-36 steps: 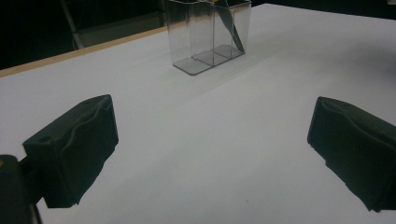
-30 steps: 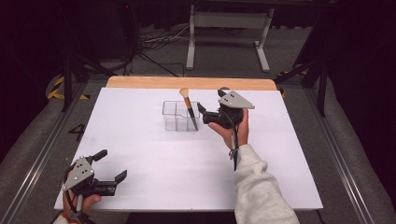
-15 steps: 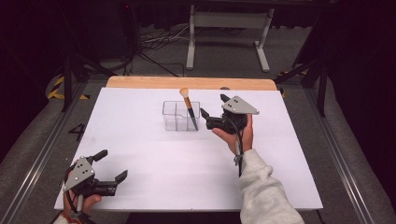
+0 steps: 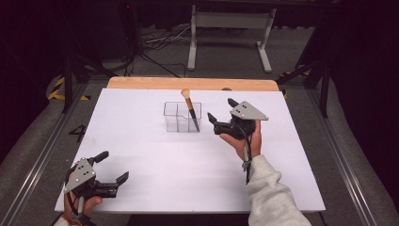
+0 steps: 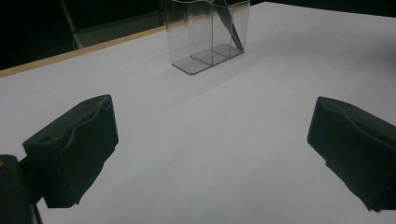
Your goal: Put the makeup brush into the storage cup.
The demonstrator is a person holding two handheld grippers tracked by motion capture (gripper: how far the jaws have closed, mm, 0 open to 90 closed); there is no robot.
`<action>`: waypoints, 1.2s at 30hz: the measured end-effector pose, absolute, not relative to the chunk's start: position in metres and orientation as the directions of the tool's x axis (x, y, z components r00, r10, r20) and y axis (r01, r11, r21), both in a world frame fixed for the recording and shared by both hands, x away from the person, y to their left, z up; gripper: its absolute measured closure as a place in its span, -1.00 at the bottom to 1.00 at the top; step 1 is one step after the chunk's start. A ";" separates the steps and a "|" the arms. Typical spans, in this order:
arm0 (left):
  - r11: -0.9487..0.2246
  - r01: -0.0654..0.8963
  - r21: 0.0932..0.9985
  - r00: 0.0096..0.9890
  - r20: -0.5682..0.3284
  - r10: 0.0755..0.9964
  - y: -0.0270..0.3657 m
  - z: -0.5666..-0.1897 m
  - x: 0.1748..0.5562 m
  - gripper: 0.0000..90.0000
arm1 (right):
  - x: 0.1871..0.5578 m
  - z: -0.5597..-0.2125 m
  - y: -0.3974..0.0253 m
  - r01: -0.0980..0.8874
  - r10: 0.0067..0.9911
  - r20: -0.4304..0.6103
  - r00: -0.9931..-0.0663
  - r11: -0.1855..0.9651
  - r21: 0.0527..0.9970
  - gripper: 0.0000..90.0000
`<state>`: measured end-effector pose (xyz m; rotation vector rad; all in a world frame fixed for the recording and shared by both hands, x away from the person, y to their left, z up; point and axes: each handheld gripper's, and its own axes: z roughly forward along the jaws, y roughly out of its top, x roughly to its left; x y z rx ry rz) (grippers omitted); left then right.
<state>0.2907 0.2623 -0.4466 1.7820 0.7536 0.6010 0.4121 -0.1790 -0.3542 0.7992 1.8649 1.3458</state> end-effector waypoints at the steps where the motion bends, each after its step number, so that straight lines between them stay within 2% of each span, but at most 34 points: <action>1: -0.240 0.205 0.949 0.675 0.041 0.737 0.262 -0.447 0.291 -0.95 | 0.411 -0.354 -0.180 0.082 0.801 -0.182 -0.570 0.275 0.958 -0.65; 36: -0.243 0.206 0.948 0.674 0.043 0.737 0.261 -0.447 0.291 -0.95 | 0.385 -0.363 -0.203 0.059 0.786 -0.228 -0.575 0.318 0.946 -0.64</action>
